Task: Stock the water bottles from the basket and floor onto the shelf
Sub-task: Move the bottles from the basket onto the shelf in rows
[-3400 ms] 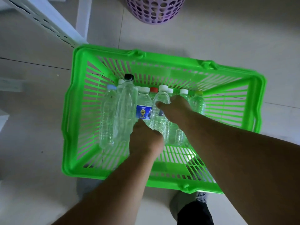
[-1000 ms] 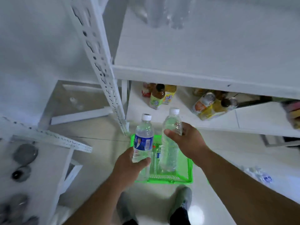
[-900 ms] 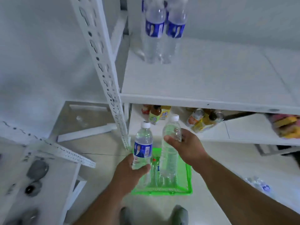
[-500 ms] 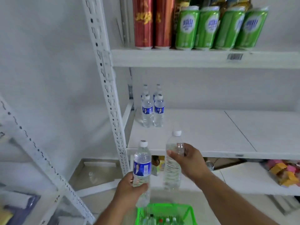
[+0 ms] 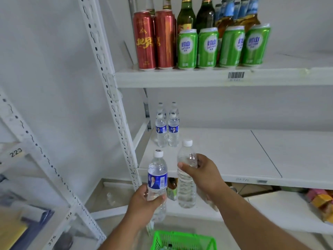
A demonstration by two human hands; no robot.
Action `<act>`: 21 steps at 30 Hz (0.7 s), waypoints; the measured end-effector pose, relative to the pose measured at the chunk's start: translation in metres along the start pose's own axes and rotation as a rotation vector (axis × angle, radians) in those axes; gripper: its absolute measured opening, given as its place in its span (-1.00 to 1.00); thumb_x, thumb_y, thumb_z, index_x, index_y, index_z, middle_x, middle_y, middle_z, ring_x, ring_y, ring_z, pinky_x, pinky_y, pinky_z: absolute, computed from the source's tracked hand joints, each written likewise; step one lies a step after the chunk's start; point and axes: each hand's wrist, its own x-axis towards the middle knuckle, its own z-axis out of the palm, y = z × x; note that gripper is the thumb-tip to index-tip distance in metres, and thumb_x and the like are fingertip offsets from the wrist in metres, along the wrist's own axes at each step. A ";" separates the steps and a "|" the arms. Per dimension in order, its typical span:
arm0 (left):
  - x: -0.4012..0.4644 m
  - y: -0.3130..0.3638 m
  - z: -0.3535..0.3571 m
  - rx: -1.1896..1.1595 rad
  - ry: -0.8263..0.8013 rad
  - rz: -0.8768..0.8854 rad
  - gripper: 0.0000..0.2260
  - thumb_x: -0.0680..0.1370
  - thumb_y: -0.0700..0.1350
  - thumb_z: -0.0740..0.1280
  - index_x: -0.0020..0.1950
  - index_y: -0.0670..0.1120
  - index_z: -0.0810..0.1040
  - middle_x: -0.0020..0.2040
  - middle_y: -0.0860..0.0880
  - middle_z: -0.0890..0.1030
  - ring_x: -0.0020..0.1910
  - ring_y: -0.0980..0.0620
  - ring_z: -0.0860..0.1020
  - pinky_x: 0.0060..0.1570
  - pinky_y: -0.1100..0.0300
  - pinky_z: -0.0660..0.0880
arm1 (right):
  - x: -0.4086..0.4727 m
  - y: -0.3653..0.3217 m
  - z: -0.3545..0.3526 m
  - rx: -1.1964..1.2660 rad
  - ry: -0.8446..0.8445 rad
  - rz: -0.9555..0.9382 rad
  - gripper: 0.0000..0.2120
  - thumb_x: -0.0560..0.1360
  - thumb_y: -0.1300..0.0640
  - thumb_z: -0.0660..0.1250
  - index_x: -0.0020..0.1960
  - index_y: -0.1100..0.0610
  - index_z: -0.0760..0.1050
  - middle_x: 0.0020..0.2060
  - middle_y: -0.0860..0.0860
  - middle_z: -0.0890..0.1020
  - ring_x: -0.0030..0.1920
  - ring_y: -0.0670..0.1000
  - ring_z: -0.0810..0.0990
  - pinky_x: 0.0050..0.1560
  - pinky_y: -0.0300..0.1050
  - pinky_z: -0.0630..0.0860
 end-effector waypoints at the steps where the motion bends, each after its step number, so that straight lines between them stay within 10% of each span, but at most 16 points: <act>1: 0.003 0.001 0.001 0.005 0.000 -0.006 -0.71 0.34 -0.12 0.60 0.01 -0.01 0.64 -0.11 0.04 0.74 -0.09 0.06 0.69 0.00 0.10 0.59 | 0.003 0.000 0.000 0.007 0.001 -0.001 -0.68 0.37 -0.08 0.55 0.06 0.01 0.62 -0.09 -0.11 0.74 -0.07 -0.08 0.72 0.09 0.04 0.63; 21: 0.163 0.015 -0.016 0.035 -0.119 0.019 -0.63 0.38 0.02 0.56 0.15 0.11 0.56 0.04 0.14 0.65 0.02 0.14 0.61 -0.02 0.15 0.50 | 0.124 -0.018 0.043 -0.135 0.122 0.050 -0.72 0.41 -0.06 0.54 0.07 -0.05 0.60 -0.12 -0.15 0.71 -0.11 -0.12 0.67 -0.14 -0.26 0.53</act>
